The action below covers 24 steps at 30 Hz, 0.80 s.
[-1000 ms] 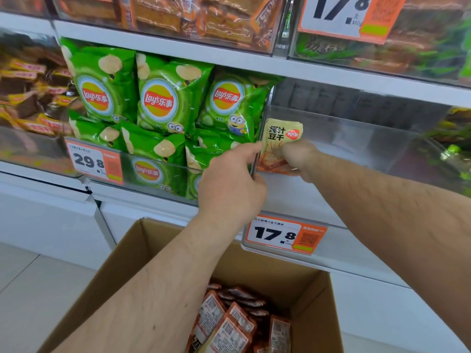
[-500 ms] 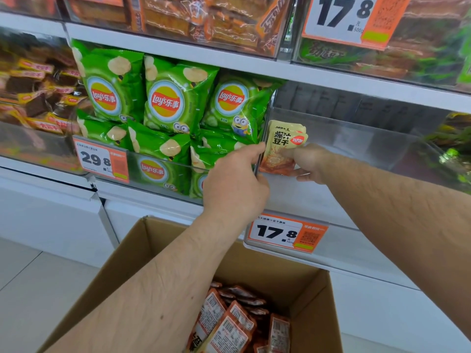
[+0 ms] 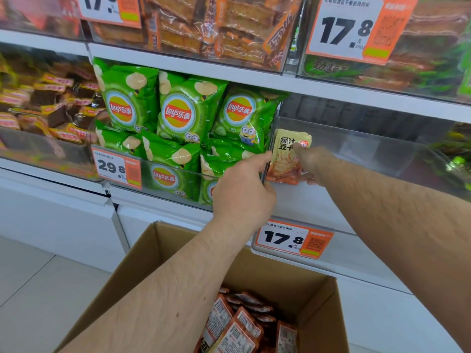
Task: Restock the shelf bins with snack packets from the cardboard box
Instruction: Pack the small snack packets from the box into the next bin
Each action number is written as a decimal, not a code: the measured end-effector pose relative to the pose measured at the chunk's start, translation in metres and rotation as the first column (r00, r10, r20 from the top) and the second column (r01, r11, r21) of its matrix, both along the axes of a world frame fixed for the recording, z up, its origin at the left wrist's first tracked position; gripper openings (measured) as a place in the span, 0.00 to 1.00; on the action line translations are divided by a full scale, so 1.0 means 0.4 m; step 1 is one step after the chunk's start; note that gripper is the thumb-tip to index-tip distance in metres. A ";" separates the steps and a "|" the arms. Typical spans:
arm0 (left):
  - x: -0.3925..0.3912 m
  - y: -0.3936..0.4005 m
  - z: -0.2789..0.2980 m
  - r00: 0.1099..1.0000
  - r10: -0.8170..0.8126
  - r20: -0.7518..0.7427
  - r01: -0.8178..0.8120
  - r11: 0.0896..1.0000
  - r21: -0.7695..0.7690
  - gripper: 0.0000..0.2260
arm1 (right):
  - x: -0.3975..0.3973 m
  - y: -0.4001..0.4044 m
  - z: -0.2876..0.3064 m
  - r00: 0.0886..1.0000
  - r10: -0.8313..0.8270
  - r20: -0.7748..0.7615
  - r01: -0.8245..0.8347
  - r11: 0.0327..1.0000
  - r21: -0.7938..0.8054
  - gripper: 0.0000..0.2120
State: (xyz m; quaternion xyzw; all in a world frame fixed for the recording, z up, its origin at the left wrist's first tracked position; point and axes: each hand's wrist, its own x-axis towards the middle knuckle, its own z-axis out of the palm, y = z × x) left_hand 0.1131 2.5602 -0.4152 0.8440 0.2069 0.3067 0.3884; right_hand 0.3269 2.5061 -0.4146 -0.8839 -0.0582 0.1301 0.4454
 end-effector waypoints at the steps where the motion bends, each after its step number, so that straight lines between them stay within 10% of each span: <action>1: 0.000 0.000 -0.001 1.000 -0.002 0.007 0.002 1.000 0.000 0.25 | 0.002 0.003 -0.001 1.000 -0.014 0.011 0.014 1.000 -0.006 0.23; 17: -0.030 0.006 -0.007 0.992 -0.128 0.013 0.128 0.990 -0.054 0.27 | -0.048 -0.038 0.027 0.990 0.025 0.141 -0.020 0.999 -0.036 0.25; 24: -0.153 0.014 -0.078 0.988 0.007 0.152 0.029 0.972 -0.232 0.11 | -0.255 -0.110 0.066 0.767 0.141 0.626 0.015 0.971 -0.238 0.13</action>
